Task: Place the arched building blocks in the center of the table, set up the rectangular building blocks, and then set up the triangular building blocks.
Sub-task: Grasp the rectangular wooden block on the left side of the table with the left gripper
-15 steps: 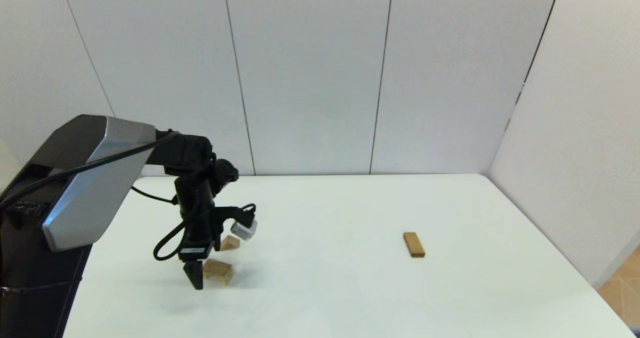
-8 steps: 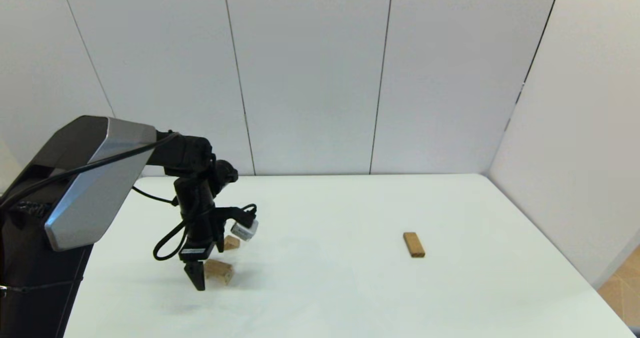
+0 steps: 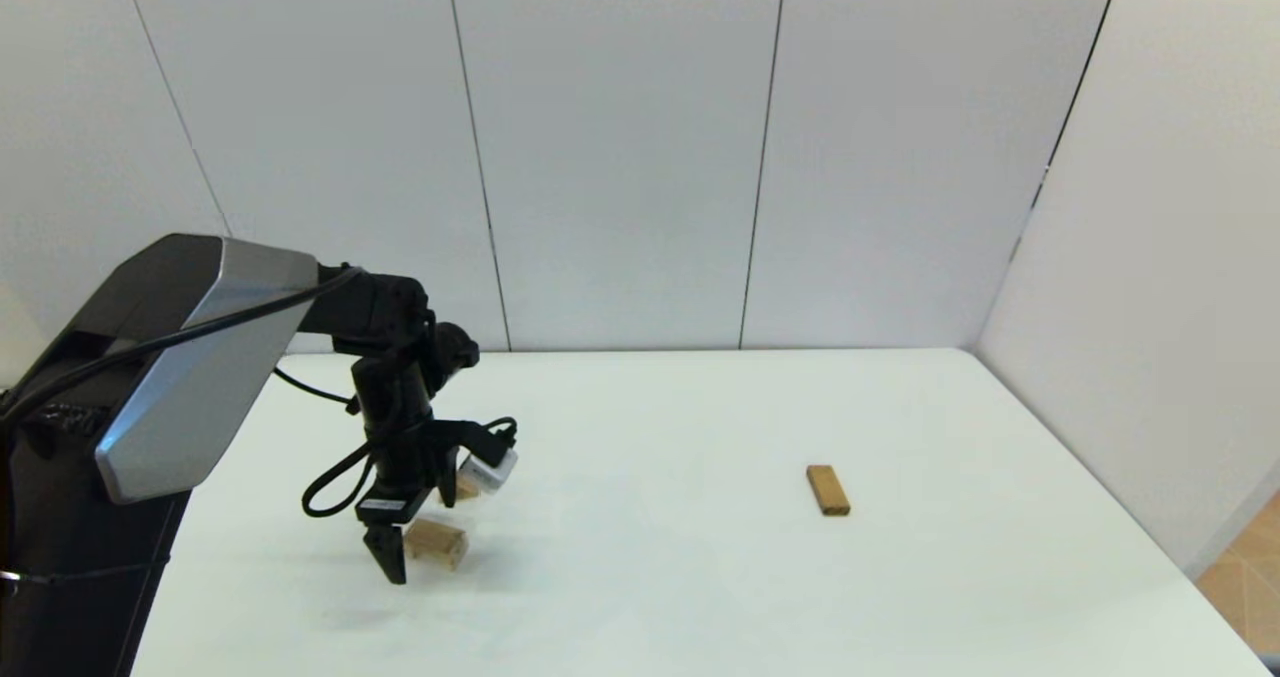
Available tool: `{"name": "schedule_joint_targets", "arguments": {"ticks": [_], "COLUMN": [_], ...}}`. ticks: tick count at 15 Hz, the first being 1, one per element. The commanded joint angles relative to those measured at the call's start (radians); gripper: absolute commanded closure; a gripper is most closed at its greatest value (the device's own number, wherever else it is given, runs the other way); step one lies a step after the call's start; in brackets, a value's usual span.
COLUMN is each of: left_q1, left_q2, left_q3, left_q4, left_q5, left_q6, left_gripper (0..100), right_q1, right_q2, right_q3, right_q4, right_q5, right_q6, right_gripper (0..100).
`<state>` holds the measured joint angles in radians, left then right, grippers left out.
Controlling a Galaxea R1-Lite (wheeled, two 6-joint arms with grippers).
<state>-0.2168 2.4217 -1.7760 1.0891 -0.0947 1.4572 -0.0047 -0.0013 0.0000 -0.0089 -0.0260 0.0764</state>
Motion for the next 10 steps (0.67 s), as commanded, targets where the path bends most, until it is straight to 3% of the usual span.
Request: {"name": "schedule_joint_targets", "arguments": {"ticks": [1, 6, 10], "left_q1": [-0.007, -0.012, -0.012], "left_q2": [0.010, 0.020, 0.023], "left_q3": [0.001, 0.035, 0.038], "left_q4": [0.006, -0.112, -0.115], "left_q5": [0.001, 0.001, 0.001], "left_q6": [0.009, 0.008, 0.008], "left_gripper": [0, 0, 0], "right_q1": [0.000, 0.000, 0.000], "right_q2": [0.001, 0.001, 0.001], "right_q3": [0.000, 0.000, 0.000], "right_q4": [0.000, 0.000, 0.000], "right_q5": [0.000, 0.000, 0.000], "right_q6": [0.000, 0.000, 0.000], "right_gripper": [0, 0, 0]}}
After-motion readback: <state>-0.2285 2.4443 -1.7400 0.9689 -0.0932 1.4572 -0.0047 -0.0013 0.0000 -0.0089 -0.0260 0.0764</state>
